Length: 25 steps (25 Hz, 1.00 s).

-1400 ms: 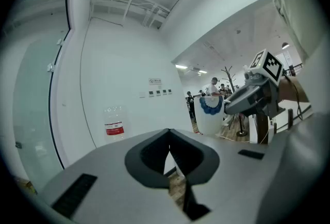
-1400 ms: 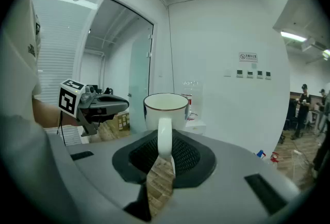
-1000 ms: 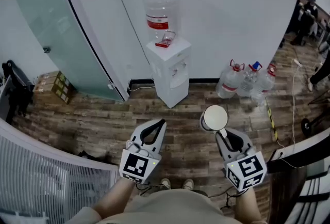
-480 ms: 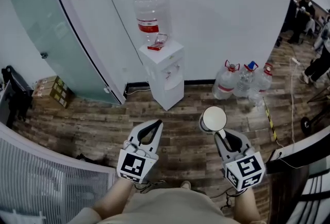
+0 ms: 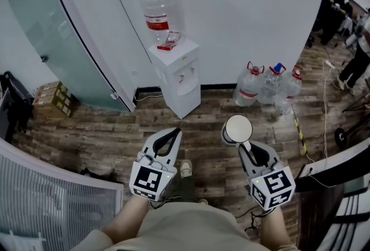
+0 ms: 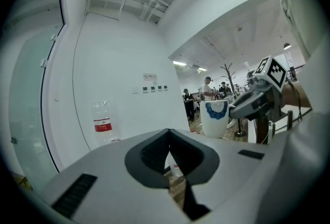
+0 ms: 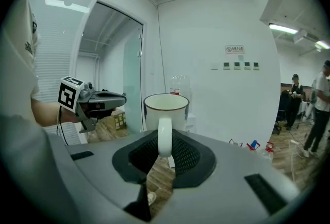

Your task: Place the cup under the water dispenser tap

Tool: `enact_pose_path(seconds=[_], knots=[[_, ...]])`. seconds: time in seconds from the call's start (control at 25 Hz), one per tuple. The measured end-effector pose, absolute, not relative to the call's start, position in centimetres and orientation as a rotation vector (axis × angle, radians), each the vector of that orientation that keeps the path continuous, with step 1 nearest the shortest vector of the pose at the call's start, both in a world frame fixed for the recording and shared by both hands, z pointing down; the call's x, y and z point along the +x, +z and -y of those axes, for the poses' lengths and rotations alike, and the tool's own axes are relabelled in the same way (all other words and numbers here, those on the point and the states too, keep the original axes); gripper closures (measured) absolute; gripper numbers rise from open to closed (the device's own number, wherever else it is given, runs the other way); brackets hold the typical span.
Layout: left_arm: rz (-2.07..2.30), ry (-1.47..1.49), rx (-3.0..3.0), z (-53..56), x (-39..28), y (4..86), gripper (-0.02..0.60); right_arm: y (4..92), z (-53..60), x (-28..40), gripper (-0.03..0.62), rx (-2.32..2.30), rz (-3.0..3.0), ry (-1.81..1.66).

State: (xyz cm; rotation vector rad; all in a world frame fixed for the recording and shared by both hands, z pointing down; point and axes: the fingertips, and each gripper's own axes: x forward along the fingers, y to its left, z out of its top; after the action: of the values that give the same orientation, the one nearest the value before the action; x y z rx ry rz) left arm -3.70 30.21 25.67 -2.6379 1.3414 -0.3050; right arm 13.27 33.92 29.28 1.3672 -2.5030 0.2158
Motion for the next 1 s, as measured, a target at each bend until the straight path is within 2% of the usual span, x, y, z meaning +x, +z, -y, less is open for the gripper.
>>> enact_pose_path(seconds=[0.52, 1.0], knots=[[-1.322, -0.297, -2.627, -24.8, -3.8, 26.9, 0.575, 30.2, -28.6, 13.8, 0.528, 1.437, 2.493, 0.222], [-1.280, -0.312, -2.686, -12.8, -4.9, 27.3, 0.575, 31.1, -17.2, 12.2, 0.528, 1.425, 2.434, 0.278]])
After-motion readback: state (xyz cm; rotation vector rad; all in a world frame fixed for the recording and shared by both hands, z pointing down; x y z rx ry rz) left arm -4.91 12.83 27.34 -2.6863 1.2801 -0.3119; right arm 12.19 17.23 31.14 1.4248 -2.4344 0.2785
